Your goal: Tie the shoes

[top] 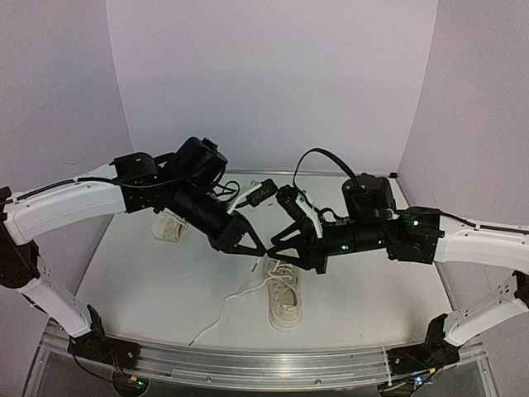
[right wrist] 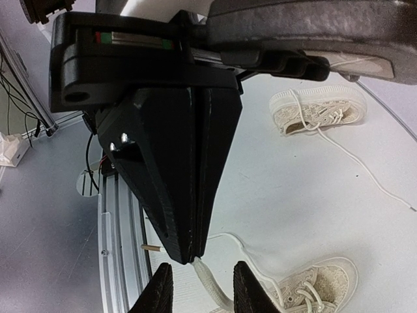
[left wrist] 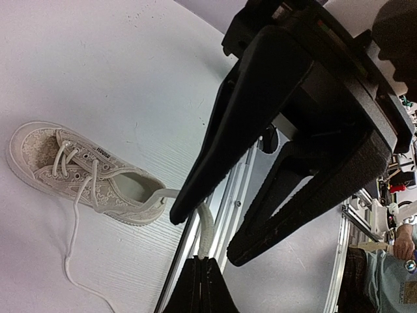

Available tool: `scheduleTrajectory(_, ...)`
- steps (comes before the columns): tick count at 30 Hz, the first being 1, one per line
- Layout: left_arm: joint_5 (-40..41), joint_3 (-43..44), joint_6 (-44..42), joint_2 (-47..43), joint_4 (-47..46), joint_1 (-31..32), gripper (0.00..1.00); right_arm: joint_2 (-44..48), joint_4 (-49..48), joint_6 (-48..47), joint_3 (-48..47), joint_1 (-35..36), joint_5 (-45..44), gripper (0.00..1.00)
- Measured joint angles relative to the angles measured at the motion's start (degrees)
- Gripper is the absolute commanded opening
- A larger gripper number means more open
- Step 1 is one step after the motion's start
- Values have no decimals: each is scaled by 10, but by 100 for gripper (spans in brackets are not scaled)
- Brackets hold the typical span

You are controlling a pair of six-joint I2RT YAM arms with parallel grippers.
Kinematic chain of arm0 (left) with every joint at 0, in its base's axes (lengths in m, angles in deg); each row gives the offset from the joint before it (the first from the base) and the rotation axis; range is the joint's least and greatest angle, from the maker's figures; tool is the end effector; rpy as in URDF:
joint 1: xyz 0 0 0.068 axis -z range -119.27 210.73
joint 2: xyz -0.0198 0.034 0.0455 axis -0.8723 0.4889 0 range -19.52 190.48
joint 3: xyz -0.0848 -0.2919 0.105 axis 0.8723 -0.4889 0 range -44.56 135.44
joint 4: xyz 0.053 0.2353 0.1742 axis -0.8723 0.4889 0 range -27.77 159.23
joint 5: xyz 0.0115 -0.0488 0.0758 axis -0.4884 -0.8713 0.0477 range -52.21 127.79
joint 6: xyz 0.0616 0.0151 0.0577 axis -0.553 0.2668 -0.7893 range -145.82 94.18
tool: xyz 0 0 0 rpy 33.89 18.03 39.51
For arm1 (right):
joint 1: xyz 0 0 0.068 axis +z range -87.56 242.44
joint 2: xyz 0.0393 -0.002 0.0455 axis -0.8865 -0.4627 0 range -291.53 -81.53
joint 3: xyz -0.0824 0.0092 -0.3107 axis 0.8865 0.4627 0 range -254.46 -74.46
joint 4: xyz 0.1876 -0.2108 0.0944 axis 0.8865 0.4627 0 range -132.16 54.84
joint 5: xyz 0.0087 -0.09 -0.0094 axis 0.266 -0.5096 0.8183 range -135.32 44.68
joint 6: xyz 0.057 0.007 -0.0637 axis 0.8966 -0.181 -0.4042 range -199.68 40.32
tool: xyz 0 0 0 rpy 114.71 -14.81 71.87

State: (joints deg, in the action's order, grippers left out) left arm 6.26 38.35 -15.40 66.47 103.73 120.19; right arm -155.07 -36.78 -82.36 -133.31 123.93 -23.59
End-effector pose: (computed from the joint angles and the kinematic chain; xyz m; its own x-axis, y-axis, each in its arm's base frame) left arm 0.1604 -0.3496 0.3745 -0.5178 0.5743 -0.6341 0.8436 0.2198 -0.4899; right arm 0.1451 0.3258 0.3515 -0.1178 -0.3075 -0.9442 -0.9889 0.1234 0.0831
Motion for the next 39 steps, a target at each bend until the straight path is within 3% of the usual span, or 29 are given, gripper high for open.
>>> scheduleTrajectory(6, 0, 0, 0, 0, 0, 0, 0, 0, 0, -4, 0, 0, -1, 10)
scheduleTrajectory(14, 0, 0, 0, -14, -1, 0, 0, -2, 0, -4, 0, 0, -10, 6)
scheduleTrajectory(17, 0, 0, 0, -24, -2, 0, 5, -2, 0, -4, 0, 0, -11, 0)
scheduleTrajectory(26, 5, -2, 1, -32, -6, 0, 7, -2, 0, -3, 0, 0, -15, 0)
scheduleTrajectory(27, 6, -2, 1, -34, -6, 0, 7, -1, -1, -3, 0, 0, -15, 2)
scheduleTrajectory(30, 7, -2, 1, -39, -6, 0, 5, 0, -1, -3, 0, 0, -16, 44)
scheduleTrajectory(32, 7, -2, 2, -40, -6, 0, 3, 1, -1, -1, 0, 0, -19, 49)
scheduleTrajectory(39, 6, -2, 1, -40, -5, 0, 0, 0, -1, -1, 0, 0, -27, 48)
